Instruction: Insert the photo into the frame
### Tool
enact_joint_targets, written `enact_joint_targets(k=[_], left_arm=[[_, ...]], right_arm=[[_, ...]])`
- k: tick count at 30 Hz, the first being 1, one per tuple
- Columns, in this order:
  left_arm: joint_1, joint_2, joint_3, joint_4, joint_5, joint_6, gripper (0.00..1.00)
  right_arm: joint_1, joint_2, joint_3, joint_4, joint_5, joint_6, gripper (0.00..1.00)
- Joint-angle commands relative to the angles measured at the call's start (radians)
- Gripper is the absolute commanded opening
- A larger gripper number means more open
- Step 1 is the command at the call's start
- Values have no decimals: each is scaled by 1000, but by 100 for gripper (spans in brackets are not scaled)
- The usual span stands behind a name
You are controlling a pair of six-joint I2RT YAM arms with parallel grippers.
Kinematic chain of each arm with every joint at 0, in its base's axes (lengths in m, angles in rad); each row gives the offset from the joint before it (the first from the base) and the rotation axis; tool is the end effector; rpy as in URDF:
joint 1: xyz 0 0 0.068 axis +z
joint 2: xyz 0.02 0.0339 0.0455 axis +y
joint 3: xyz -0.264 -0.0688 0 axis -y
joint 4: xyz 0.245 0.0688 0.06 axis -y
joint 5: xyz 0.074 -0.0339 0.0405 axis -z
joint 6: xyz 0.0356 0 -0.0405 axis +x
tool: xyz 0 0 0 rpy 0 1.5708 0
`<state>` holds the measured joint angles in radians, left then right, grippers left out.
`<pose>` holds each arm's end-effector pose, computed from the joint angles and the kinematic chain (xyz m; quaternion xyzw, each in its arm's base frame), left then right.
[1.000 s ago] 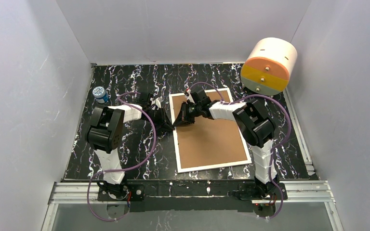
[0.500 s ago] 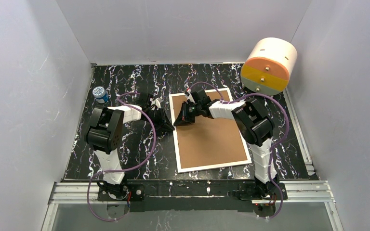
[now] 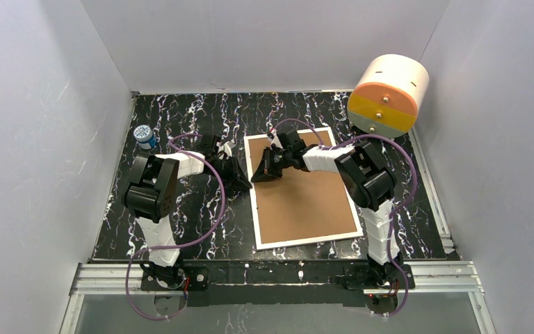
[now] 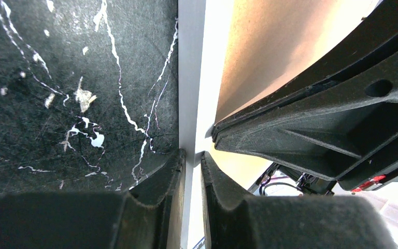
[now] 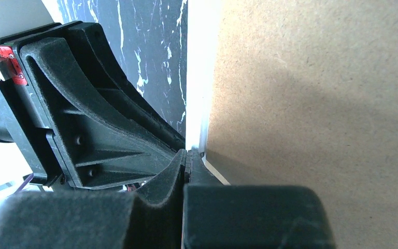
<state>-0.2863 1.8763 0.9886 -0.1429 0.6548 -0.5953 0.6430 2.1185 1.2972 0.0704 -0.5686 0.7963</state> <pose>0.3327 -0.1205 0.1254 -0.0556 0.9149 -0.3881 0.0963 0.3441 0.2818 0.1295 -0.0441 0.8863 0.4456 0.1181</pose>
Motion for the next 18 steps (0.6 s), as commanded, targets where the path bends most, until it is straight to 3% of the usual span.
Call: enact_joint_targets(k=[1,18], left_arm=[[-7,76,-51,-153,-244,71,12],[-6,89,-45,-161,-253,78,12]], right_arm=[[-44,55,-60,-110,95,-79,1],[-48,96,-73,-203,207,-146,1]])
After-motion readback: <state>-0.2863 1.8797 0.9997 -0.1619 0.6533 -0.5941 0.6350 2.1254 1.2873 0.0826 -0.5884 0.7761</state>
